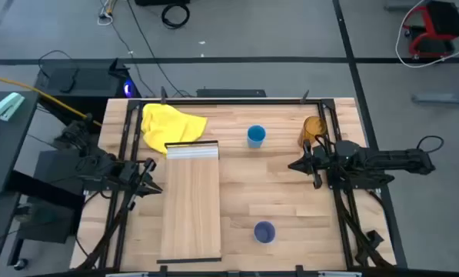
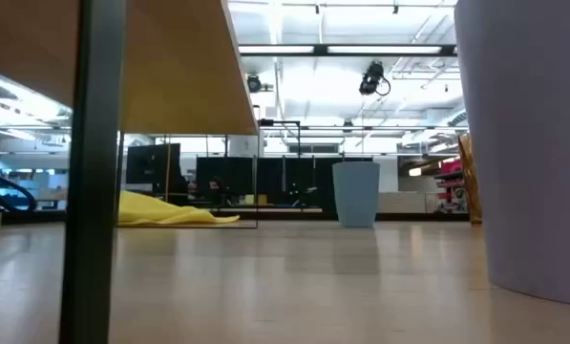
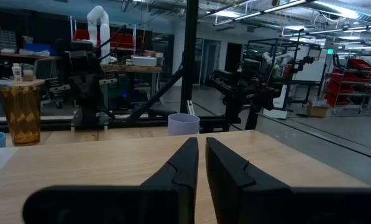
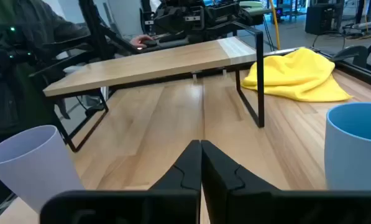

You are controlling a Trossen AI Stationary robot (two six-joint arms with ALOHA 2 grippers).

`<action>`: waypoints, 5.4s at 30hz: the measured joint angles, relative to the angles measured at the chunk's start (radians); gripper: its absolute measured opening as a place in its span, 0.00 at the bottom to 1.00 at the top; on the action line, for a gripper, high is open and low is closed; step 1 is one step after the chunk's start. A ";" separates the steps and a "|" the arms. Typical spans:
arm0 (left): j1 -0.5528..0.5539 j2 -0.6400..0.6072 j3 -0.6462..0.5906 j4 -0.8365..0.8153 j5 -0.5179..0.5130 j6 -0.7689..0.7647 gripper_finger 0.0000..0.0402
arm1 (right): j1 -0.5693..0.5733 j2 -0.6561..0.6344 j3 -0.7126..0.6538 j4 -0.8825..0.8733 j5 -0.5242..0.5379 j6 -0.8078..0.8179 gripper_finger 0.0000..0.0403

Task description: Stack small to large cups/mugs on shelf

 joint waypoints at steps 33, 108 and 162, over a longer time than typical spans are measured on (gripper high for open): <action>0.000 0.000 0.000 0.003 -0.001 0.003 0.08 | 0.000 0.000 0.000 0.000 0.000 0.000 0.02; 0.000 0.317 0.681 0.381 -0.776 0.413 0.13 | -0.006 0.317 0.878 -0.407 0.706 0.362 0.11; 1.213 1.260 1.280 -0.164 0.649 -0.199 0.13 | -0.144 0.632 1.403 -0.880 0.714 0.344 0.11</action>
